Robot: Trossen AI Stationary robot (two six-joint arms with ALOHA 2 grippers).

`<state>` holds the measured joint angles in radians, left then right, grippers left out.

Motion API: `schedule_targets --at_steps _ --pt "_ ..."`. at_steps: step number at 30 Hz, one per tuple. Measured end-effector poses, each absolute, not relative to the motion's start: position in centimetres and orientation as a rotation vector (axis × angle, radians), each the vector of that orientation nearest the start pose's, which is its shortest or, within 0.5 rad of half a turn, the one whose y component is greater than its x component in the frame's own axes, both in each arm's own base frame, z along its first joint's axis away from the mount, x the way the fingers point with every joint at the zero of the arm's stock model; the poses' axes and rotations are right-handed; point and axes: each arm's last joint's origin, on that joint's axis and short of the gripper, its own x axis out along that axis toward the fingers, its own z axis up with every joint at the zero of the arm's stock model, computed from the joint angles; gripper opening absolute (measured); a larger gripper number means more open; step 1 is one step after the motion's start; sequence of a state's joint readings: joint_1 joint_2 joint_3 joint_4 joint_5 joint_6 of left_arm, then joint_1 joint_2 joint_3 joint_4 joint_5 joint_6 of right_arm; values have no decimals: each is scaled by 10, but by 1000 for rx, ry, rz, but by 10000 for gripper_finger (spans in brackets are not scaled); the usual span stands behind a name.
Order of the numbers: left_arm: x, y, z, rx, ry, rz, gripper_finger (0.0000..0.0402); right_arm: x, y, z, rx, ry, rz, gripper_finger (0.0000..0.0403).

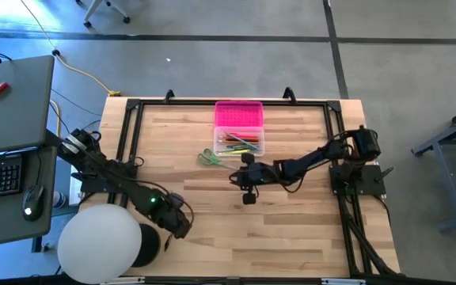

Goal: Pick & place school supplies into a supply box
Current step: Put the black pen into the supply box

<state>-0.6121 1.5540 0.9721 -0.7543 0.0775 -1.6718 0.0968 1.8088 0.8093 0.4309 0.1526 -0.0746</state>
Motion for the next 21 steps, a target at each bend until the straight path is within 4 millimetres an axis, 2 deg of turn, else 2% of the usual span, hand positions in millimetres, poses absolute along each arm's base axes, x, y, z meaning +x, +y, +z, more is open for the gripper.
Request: schedule_targets --at_steps 8,17,21 --pt "227 -162 176 -952 1433 607 37 343 45 135 -81 563 -12 87" --pt "229 -160 175 -872 1361 614 132 342 51 134 -85 571 4 87" --pt "230 -161 174 -871 1359 618 161 342 51 133 -65 579 -3 87"
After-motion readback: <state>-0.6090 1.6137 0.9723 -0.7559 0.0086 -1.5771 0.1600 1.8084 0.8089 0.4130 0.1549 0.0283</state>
